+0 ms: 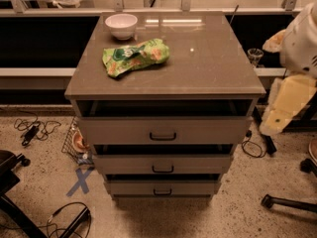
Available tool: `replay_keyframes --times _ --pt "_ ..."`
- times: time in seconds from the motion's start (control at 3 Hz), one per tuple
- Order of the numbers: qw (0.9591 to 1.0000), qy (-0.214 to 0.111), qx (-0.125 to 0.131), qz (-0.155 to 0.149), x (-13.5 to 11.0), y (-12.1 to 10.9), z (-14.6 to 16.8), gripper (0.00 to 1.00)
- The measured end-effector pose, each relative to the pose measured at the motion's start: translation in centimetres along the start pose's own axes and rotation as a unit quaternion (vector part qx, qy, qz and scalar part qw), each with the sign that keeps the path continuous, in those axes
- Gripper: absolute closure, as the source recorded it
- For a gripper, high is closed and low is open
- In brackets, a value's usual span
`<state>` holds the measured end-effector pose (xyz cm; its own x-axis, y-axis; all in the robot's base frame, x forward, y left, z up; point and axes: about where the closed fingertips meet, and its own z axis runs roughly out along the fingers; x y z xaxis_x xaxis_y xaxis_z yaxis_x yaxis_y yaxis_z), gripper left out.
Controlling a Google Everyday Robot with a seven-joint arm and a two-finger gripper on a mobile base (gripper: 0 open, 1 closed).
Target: Open top drawer
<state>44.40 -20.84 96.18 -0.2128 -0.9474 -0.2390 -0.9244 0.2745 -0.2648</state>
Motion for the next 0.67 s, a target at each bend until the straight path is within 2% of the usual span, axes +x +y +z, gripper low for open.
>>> replay_keyframes --times 0.33,0.67 --pt "0.9982 -0.058 -0.011 0.009 -0.5 2.5 7.0 0.00" --pt "0.9940 -0.109 -0.012 0.002 -1.1 4.0 12.0 0.00"
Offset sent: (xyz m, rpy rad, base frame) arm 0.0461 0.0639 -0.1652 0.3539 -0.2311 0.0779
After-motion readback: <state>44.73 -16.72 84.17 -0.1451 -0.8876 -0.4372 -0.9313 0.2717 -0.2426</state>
